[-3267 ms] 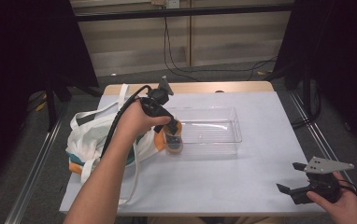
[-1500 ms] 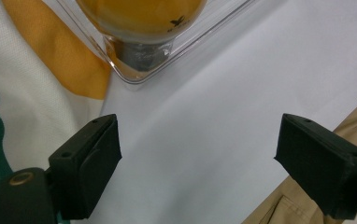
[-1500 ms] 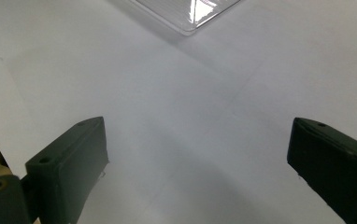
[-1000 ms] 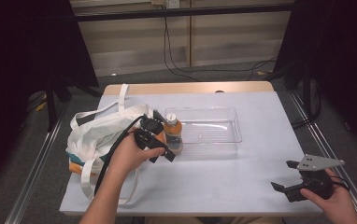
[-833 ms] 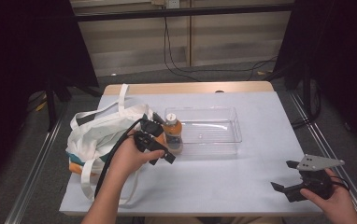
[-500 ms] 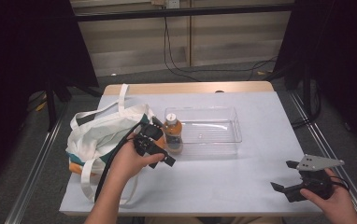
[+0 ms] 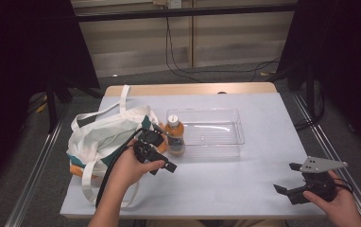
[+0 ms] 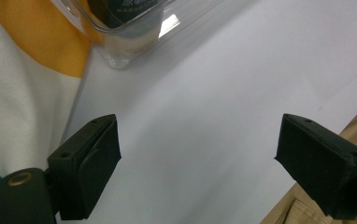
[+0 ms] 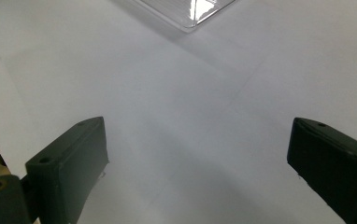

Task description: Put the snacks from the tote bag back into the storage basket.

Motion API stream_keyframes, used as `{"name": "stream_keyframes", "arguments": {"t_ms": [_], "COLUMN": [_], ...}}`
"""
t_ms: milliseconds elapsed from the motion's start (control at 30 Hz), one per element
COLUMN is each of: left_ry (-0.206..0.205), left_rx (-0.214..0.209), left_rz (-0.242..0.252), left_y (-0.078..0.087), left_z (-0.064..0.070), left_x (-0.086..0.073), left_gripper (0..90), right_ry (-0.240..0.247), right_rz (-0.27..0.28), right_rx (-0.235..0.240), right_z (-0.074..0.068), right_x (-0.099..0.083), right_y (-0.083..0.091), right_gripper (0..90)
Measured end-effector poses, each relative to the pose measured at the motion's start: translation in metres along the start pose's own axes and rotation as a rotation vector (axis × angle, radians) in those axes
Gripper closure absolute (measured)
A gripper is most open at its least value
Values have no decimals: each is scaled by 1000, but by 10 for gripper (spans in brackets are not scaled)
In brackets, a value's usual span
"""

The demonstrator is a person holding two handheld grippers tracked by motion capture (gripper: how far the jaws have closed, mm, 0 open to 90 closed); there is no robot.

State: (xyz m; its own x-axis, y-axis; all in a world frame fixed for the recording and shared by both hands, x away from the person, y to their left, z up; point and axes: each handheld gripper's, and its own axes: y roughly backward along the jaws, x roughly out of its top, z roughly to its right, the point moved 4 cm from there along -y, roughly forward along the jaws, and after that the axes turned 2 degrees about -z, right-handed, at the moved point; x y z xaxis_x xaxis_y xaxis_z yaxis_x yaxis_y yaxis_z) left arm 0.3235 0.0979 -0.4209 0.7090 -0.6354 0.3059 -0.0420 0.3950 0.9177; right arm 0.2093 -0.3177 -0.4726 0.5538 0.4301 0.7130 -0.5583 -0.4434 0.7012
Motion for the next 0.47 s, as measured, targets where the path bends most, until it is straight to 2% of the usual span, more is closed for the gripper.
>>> {"name": "stream_keyframes", "arguments": {"t_ms": [100,467], "left_ry": [-2,-1], "left_rx": [-10,-2], "left_rz": [10,22], "left_y": [1,-4], "left_z": [-1,-1], "left_x": [-2,-3], "left_gripper": [134,134], "right_ry": [7,7], "right_rz": [-2,4], "right_rx": [-7,-5], "right_z": [0,0], "right_x": [0,1], "right_y": [-1,1], "right_gripper": [49,49]}}
